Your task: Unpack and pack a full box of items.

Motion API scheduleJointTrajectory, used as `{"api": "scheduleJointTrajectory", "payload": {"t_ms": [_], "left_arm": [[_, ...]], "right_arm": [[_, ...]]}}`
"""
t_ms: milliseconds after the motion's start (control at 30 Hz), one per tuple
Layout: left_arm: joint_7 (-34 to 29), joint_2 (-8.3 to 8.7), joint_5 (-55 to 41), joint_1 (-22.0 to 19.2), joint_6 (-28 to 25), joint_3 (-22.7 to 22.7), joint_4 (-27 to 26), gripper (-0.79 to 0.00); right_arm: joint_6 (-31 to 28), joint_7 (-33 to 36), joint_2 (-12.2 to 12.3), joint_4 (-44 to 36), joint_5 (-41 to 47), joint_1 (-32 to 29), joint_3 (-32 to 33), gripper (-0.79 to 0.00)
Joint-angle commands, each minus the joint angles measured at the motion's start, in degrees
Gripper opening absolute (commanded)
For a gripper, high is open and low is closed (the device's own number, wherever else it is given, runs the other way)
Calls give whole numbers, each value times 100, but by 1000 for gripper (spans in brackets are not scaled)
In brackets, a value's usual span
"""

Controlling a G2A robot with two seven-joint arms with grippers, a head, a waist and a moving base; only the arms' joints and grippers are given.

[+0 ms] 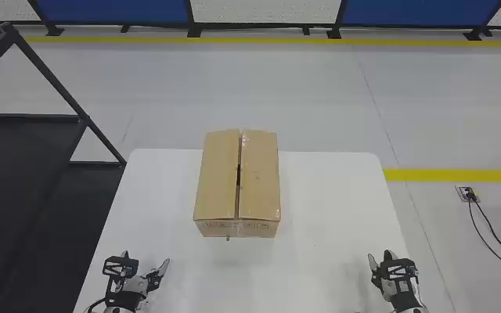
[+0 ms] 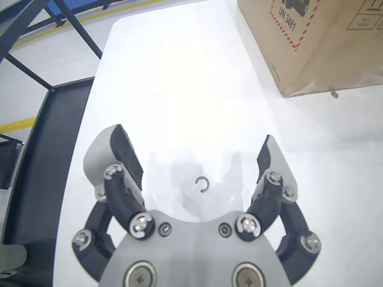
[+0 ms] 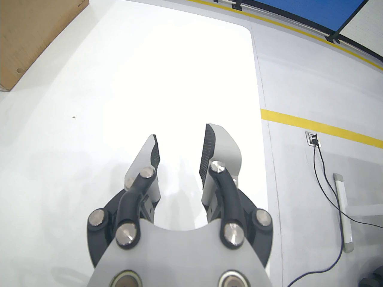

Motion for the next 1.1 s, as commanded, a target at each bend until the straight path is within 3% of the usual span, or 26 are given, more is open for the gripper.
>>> {"api": "scheduleJointTrajectory", "payload": {"t_ms": [0,100,133,233,500,733,1067], "left_arm": [[0,0,0,0,0,0,0,-1],[0,0,0,0,0,0,0,0],[0,0,0,0,0,0,0,0],[328,7,-237,15,-406,-72,62,0],[989,20,-557,52,-769,-514,141,0],[1048,38,-745,-191,-1044,-792,46,0],[1001,42,-767,-207,-1097,-819,34,0]], "right_arm": [[0,0,0,0,0,0,0,-447],[0,0,0,0,0,0,0,-447],[-46,-12,0,-25,-7,-1,-22,0],[-100,20,-5,-186,-191,8,-123,0],[80,104,-53,-831,-476,83,-415,0],[308,499,-128,-1382,-407,383,-839,0],[310,532,-130,-1399,-423,393,-860,0]]}}
